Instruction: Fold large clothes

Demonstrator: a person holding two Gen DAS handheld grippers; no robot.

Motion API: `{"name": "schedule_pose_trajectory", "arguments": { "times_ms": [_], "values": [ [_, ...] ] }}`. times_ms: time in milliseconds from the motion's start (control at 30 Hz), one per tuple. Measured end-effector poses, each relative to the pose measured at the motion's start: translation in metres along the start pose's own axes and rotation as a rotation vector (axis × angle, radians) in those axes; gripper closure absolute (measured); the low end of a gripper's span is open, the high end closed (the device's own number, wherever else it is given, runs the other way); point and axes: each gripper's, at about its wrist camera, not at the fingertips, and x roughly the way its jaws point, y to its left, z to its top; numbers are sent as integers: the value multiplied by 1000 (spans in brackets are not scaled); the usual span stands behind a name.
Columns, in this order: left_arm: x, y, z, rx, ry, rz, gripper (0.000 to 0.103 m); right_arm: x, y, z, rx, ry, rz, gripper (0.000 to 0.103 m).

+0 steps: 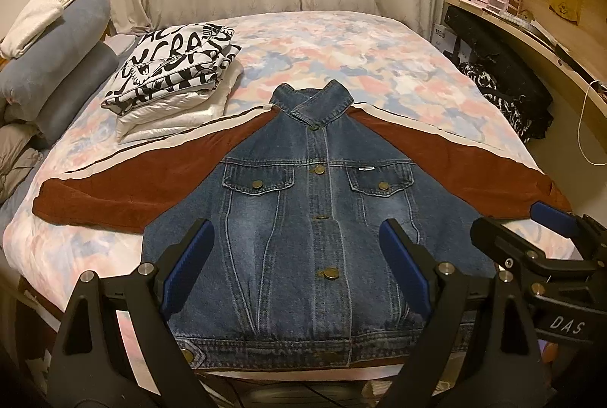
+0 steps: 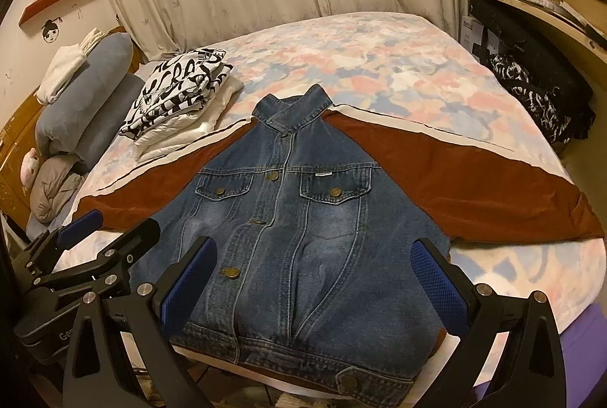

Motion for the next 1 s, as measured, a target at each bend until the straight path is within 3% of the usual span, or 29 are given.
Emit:
{"name": "schedule_pose_trajectory", "arguments": {
  "times_ms": [1000],
  "values": [
    [-19,4,4,-2,-25,-67,15,-20,-8,6,-21,-33,-119,0]
  ]
}}
